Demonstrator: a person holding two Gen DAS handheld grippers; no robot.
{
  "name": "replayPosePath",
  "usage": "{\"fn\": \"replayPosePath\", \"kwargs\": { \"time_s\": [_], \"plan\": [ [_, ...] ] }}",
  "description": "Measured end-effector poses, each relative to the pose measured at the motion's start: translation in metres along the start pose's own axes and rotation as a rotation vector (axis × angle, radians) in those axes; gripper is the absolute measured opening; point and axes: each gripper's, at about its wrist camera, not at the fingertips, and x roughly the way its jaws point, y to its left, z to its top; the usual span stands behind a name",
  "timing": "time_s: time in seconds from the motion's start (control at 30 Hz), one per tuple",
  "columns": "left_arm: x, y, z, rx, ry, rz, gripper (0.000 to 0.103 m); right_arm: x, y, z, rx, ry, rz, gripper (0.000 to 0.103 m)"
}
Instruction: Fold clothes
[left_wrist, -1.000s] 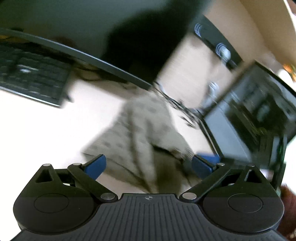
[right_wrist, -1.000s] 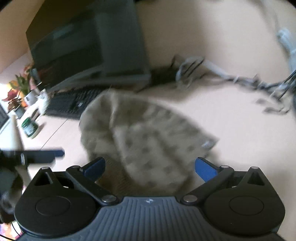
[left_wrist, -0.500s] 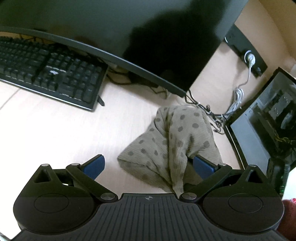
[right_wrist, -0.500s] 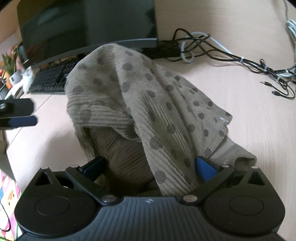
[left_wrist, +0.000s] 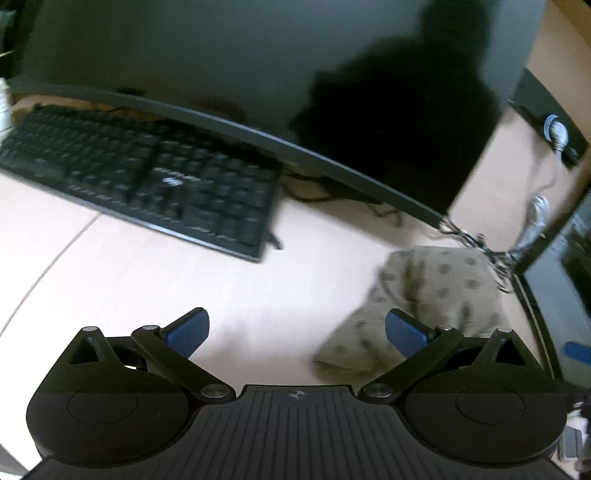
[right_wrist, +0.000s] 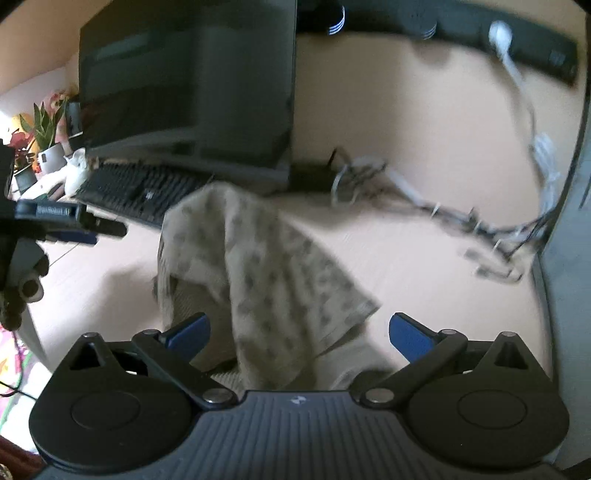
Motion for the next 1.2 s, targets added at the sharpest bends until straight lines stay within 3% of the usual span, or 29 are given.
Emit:
{"fn": "replayPosePath", "kwargs": {
  "time_s": [0.07,0.23,0.33,0.43,0.5,0.57,0.67,0.7,0.8,0.93,1.03,1.07,1.1,1.13,1.2],
  "plan": [
    [0.001,0.003,-0.002,-0.011,0.008,0.015,0.103,0.002,0.010,0.003,-0.046,-0.021,0.004,0.092],
    [0.002,-0.016,-0.002,0.052,0.001,-0.009,0.103,0.032,0.050,0.000,-0.193,-0.025,-0.009,0.091],
    [-0.001,-0.032,-0.001,0.105,-0.012,-0.017,0.103,0.054,0.059,-0.003,-0.218,-0.012,-0.076,0.089],
    [-0.005,-0.044,0.001,0.145,-0.024,-0.023,0.103,0.059,0.052,-0.006,-0.216,0.003,-0.111,0.072],
    [-0.007,-0.048,0.001,0.155,-0.026,-0.031,0.103,0.061,0.044,-0.010,-0.213,0.039,-0.124,0.049],
    [-0.010,-0.052,0.000,0.163,-0.032,-0.048,0.103,0.065,0.033,-0.014,-0.177,0.077,-0.132,0.044],
    [-0.015,-0.064,-0.002,0.218,-0.048,-0.127,0.103,0.066,0.012,-0.014,-0.055,0.106,-0.076,0.016],
    [-0.016,-0.072,-0.004,0.260,-0.054,-0.159,0.103,0.064,0.004,-0.010,-0.005,0.104,-0.055,0.011],
    [-0.015,-0.104,-0.015,0.429,-0.080,-0.227,0.103,0.049,-0.018,0.006,0.108,0.060,-0.017,0.011],
    [0.000,-0.151,-0.034,0.698,-0.129,-0.203,0.103,0.032,-0.035,0.022,0.186,0.014,0.038,0.010],
    [0.020,-0.172,-0.044,0.857,-0.170,-0.093,0.103,0.025,-0.035,0.028,0.187,-0.007,0.060,0.010],
    [0.027,-0.175,-0.044,0.892,-0.184,-0.051,0.098,0.024,-0.033,0.029,0.175,-0.011,0.063,0.009],
    [0.032,-0.172,-0.039,0.901,-0.196,-0.013,0.074,0.023,-0.030,0.030,0.163,-0.015,0.066,0.009],
    [0.036,-0.168,-0.033,0.895,-0.202,0.016,0.066,0.023,-0.029,0.034,0.152,-0.025,0.070,0.009],
    [0.034,-0.150,-0.012,0.788,-0.202,0.031,0.069,0.012,-0.013,0.042,0.090,-0.063,0.087,0.007]
  ]
}}
